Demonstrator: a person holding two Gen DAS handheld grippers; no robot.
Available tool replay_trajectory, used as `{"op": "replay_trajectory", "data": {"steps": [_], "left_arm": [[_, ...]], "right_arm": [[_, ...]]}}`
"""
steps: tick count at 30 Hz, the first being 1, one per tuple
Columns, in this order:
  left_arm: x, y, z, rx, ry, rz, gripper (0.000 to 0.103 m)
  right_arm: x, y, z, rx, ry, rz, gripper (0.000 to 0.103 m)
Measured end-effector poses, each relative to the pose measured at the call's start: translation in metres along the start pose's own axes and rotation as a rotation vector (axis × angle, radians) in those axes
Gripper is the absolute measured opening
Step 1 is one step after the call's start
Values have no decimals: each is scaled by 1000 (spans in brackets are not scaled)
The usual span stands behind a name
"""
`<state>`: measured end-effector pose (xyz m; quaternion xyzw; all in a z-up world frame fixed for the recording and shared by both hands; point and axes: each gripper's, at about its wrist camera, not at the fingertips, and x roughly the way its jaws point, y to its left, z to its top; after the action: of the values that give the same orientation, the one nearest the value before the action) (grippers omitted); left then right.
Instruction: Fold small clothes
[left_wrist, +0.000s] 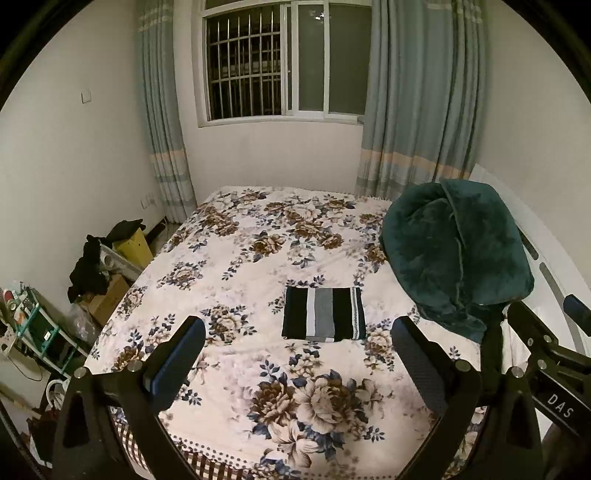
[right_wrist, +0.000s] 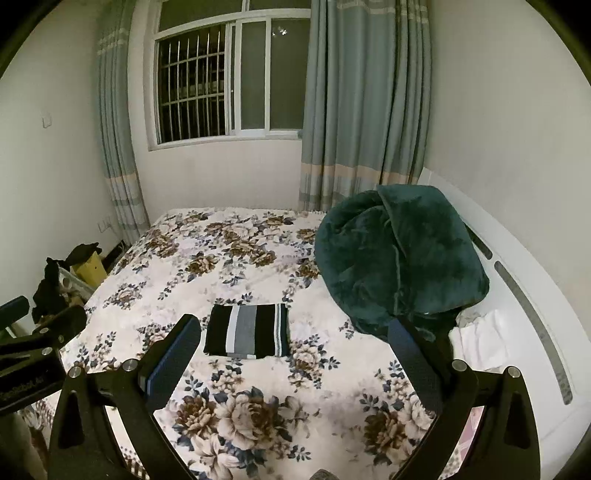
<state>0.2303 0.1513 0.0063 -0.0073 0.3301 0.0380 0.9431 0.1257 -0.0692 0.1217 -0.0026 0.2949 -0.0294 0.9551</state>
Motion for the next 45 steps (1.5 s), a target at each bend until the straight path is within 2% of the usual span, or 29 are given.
{"op": "replay_trajectory", "data": {"steps": [17,45], "left_arm": [[-18,5,-1,-15,-17,22,103],[-17,11,7,-12,-23,30,103]], "right_arm": [[-7,2,4,-11,2,5,103],[-12,7,13,-15,-5,17,103]]}}
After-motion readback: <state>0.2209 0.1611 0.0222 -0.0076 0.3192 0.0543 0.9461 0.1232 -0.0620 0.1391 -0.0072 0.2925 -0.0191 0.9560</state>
